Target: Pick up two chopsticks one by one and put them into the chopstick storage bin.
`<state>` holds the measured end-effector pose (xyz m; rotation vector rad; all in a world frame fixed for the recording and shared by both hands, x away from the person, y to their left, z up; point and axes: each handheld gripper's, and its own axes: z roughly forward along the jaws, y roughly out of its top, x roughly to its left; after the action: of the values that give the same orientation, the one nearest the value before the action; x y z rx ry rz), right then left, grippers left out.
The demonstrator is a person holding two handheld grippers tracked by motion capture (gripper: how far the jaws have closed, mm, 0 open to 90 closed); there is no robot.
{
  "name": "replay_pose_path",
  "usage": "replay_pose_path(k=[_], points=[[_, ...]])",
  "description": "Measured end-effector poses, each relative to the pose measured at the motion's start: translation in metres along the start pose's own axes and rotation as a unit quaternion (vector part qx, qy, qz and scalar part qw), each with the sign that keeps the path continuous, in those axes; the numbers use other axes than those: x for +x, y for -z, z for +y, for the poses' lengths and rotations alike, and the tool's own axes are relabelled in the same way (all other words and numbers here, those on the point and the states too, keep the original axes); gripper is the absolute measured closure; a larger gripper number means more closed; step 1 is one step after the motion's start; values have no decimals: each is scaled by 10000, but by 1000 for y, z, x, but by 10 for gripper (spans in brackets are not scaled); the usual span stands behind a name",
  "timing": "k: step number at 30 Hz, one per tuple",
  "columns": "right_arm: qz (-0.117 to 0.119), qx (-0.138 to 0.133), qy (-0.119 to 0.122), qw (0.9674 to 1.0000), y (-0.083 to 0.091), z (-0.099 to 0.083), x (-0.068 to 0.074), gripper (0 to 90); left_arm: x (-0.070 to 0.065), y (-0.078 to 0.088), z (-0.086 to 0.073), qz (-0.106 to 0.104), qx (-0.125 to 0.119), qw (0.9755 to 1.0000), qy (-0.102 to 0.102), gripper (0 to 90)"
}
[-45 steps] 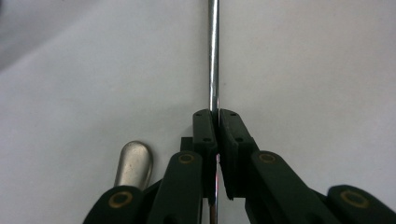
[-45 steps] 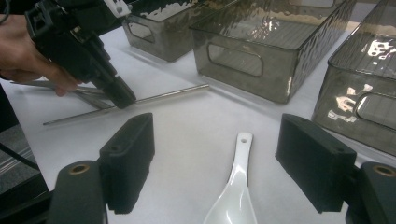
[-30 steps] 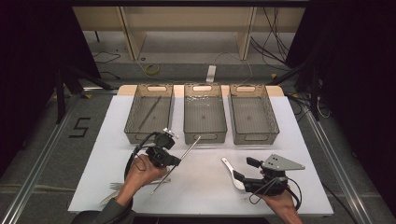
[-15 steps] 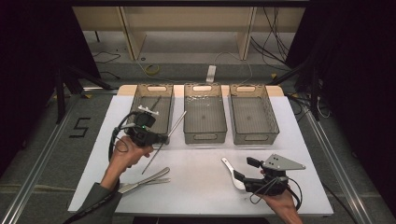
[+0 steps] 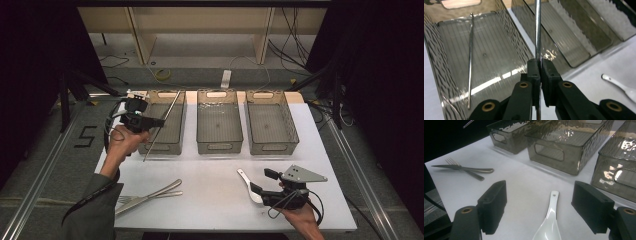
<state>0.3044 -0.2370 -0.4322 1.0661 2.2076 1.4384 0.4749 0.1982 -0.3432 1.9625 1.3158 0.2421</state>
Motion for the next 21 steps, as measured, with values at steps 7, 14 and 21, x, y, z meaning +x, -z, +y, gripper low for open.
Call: replay_pose_path(k=[7,14,21], points=[[2,-23,-3,10000,0,0,0,288,18,-7,16,223,-140,9996,-33,853],[10,-11,-24,10000,0,0,-1,287,31,-23,24,390,-113,9991,-70,853],[22,-9,-5,10000,0,-1,-1,287,42,-30,33,538,-212,9983,-88,853]])
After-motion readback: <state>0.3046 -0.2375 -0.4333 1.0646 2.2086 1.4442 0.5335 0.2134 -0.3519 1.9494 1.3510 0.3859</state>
